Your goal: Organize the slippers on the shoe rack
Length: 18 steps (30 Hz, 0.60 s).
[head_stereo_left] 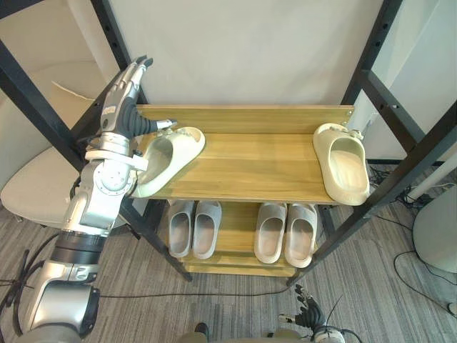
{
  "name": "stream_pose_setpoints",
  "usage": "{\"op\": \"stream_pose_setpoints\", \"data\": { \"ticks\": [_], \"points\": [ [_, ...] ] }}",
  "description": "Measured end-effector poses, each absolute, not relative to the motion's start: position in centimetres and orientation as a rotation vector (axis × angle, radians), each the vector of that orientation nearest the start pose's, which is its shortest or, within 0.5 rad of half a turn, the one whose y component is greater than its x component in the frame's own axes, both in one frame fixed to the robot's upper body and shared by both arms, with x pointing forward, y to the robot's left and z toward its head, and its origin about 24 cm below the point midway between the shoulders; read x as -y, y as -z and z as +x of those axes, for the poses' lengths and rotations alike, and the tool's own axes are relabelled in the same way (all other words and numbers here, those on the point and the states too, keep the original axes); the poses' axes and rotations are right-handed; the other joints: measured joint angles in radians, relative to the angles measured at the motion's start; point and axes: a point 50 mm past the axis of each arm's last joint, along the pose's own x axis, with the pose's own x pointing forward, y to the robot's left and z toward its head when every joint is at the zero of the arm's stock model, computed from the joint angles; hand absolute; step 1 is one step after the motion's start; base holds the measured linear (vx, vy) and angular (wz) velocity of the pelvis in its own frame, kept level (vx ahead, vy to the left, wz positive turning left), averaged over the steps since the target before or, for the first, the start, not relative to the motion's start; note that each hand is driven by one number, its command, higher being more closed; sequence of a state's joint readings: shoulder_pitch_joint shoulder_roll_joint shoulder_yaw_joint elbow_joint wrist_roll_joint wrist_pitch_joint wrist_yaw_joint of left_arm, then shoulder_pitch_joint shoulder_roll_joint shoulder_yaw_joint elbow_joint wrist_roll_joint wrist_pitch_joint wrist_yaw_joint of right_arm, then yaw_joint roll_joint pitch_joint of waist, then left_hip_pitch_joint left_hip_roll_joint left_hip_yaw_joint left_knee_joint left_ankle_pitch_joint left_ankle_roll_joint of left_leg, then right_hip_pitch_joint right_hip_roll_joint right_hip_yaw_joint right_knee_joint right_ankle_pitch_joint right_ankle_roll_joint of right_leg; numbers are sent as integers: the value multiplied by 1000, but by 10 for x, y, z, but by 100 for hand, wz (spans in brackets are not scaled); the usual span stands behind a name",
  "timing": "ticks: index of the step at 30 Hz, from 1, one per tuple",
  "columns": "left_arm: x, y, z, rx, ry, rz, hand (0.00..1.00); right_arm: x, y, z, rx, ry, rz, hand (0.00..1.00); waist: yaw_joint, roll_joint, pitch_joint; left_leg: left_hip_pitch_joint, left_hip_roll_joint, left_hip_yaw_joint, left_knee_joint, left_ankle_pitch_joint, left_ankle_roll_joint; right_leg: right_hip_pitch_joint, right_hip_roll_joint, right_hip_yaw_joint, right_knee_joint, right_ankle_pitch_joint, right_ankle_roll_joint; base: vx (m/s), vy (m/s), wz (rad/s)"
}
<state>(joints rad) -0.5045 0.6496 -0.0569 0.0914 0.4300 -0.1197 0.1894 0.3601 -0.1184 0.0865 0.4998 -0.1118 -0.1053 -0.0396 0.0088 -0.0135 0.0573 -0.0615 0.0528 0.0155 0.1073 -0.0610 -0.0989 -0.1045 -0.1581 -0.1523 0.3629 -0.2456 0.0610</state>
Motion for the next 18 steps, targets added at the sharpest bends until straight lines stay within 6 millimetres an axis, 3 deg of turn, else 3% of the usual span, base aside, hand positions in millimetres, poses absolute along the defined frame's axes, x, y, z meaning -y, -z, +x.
{"op": "stream_pose_setpoints", "data": {
  "ticks": [5,18],
  "points": [
    [-230,-194,313,536,-158,1091,0,182,119,101,-768,-6,-224,0,2,-4,-22,0,0,-2,2,0,0,0,0,-2,2,-1,-1,-4,-4,2],
    [-244,-180,314,439,-134,1352,0,183,120,96,-781,-5,-226,0,4,-10,-43,-1,1,2,-3,1,-1,-2,-1,0,1,-1,-1,0,0,0]
  ]
}}
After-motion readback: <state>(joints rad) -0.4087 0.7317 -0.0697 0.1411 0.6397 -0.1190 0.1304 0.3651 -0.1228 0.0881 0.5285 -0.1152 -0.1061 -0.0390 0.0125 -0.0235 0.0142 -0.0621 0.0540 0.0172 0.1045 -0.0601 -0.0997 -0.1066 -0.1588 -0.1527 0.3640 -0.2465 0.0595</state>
